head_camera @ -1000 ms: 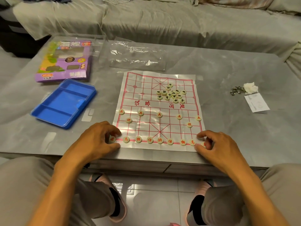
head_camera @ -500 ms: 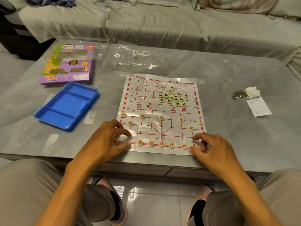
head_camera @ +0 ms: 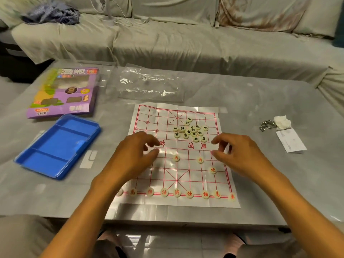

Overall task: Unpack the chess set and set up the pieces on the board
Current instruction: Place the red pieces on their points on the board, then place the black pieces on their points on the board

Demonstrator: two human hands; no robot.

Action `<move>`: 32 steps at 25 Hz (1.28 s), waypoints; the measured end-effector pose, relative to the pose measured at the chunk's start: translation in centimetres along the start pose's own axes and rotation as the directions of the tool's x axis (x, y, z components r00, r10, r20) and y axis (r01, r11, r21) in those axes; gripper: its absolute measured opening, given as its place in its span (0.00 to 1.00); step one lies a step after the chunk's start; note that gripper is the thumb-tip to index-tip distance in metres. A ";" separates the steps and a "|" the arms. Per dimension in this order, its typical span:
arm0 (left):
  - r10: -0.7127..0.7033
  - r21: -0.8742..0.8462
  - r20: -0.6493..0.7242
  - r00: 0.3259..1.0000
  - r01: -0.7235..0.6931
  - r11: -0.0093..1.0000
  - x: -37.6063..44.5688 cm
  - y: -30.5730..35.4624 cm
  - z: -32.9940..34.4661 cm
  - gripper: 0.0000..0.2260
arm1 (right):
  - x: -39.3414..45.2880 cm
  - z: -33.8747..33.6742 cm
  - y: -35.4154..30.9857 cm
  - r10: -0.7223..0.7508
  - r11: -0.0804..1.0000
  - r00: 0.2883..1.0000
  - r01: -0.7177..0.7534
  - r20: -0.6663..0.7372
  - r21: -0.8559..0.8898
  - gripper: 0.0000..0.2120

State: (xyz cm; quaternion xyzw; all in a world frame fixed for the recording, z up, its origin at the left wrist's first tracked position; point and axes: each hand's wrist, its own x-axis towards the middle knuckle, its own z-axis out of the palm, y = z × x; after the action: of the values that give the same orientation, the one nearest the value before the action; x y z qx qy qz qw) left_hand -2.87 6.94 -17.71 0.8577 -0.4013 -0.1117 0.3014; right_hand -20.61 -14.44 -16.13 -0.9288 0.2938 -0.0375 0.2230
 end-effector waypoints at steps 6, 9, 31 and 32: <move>0.028 0.228 0.215 0.976 -0.078 0.971 11.9 1.8 4.8 0.26 | 9.4 3.2 1.4 -0.075 0.996 0.992 0.080 0.097 -0.049 0.21; 0.058 0.147 0.193 0.979 -0.088 0.985 13.2 1.3 6.1 0.21 | 10.7 4.0 2.4 -0.099 0.994 0.993 0.102 0.061 -0.040 0.15; 0.139 0.114 0.120 0.983 -0.153 0.982 14.3 2.1 8.3 0.12 | 8.7 2.9 4.8 0.021 0.995 0.999 -0.024 0.035 0.098 0.11; 0.160 0.127 0.121 0.980 -0.175 0.976 14.1 1.7 8.2 0.11 | 8.5 3.0 4.8 0.023 0.995 0.999 -0.027 0.039 0.098 0.11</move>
State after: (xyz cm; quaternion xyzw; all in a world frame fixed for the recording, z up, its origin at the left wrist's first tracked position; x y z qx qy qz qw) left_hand 1.71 -8.04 -22.51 0.8319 -0.4950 -0.1049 0.2277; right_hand -15.48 -21.52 -21.46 -0.9134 0.2990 -0.0318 0.2745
